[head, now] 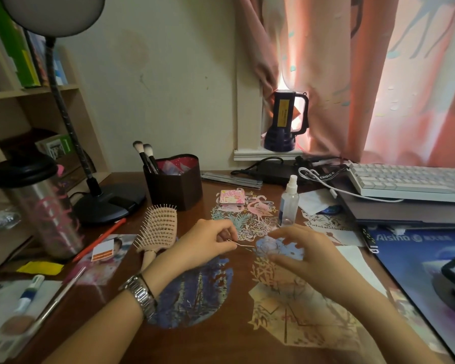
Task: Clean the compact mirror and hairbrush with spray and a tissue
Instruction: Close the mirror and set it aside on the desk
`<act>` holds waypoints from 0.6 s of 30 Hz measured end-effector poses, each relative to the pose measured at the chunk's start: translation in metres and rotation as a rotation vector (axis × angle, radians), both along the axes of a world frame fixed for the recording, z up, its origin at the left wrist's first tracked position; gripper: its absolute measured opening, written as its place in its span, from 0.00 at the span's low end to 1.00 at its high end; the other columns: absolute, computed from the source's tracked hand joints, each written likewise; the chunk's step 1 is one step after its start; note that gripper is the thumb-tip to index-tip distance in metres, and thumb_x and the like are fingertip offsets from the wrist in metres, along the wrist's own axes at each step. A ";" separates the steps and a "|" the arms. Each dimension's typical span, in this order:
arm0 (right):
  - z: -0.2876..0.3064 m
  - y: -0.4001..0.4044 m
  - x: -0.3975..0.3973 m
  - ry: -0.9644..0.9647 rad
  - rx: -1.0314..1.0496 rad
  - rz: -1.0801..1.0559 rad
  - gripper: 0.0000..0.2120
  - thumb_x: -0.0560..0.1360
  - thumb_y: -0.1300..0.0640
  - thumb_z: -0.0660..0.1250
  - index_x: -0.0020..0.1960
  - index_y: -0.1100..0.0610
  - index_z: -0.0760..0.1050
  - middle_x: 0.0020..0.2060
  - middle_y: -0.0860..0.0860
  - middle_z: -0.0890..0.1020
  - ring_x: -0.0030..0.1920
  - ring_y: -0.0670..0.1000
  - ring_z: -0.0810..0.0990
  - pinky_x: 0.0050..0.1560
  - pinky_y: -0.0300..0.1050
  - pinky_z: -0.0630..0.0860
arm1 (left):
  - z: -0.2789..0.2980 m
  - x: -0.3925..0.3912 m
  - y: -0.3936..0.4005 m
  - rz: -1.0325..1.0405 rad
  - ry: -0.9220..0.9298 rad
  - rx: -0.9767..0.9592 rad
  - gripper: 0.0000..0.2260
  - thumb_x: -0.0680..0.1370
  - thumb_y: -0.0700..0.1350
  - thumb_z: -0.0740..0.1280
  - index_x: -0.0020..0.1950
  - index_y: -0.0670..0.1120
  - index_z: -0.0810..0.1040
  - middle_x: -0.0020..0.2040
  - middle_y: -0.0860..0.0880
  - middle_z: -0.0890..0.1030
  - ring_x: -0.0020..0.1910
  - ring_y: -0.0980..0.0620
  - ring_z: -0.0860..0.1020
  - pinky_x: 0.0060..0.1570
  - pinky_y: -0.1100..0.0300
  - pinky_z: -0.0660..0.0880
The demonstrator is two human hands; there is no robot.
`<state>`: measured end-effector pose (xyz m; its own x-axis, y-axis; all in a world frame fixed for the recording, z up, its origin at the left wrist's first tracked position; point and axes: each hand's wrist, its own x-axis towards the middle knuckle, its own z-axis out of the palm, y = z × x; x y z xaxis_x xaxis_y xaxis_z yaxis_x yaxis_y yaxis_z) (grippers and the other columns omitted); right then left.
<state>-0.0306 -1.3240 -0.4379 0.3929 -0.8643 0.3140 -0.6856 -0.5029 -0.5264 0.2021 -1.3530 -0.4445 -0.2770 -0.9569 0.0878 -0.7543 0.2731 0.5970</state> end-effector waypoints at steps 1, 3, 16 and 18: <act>0.001 -0.001 0.003 -0.012 0.005 -0.016 0.14 0.70 0.46 0.69 0.55 0.42 0.74 0.51 0.37 0.77 0.51 0.39 0.73 0.52 0.35 0.71 | 0.004 -0.001 0.005 -0.024 0.043 0.007 0.03 0.73 0.47 0.71 0.46 0.52 0.80 0.44 0.52 0.81 0.44 0.56 0.79 0.49 0.56 0.77; 0.002 -0.002 0.011 -0.036 0.012 -0.036 0.12 0.70 0.47 0.69 0.54 0.43 0.76 0.49 0.38 0.79 0.50 0.40 0.75 0.51 0.39 0.74 | 0.011 -0.004 0.013 -0.066 0.128 0.028 0.03 0.72 0.48 0.71 0.45 0.53 0.81 0.43 0.53 0.82 0.44 0.57 0.79 0.47 0.59 0.77; -0.003 0.006 0.034 -0.166 0.145 0.018 0.07 0.67 0.53 0.75 0.43 0.50 0.78 0.32 0.44 0.84 0.35 0.39 0.81 0.40 0.33 0.77 | 0.013 -0.014 0.033 -0.004 0.450 0.097 0.12 0.71 0.48 0.73 0.53 0.53 0.76 0.43 0.52 0.81 0.46 0.54 0.81 0.53 0.53 0.77; -0.002 0.007 0.034 -0.159 0.151 0.056 0.06 0.68 0.54 0.74 0.43 0.50 0.79 0.34 0.44 0.84 0.37 0.38 0.81 0.41 0.31 0.76 | 0.012 -0.016 0.034 0.008 0.506 0.099 0.13 0.71 0.46 0.73 0.53 0.52 0.76 0.43 0.52 0.81 0.46 0.54 0.82 0.54 0.52 0.77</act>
<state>0.0036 -1.3171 -0.4399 0.3973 -0.8846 0.2443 -0.5610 -0.4448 -0.6982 0.1865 -1.3194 -0.4328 -0.2163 -0.9692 0.1177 -0.3662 0.1923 0.9105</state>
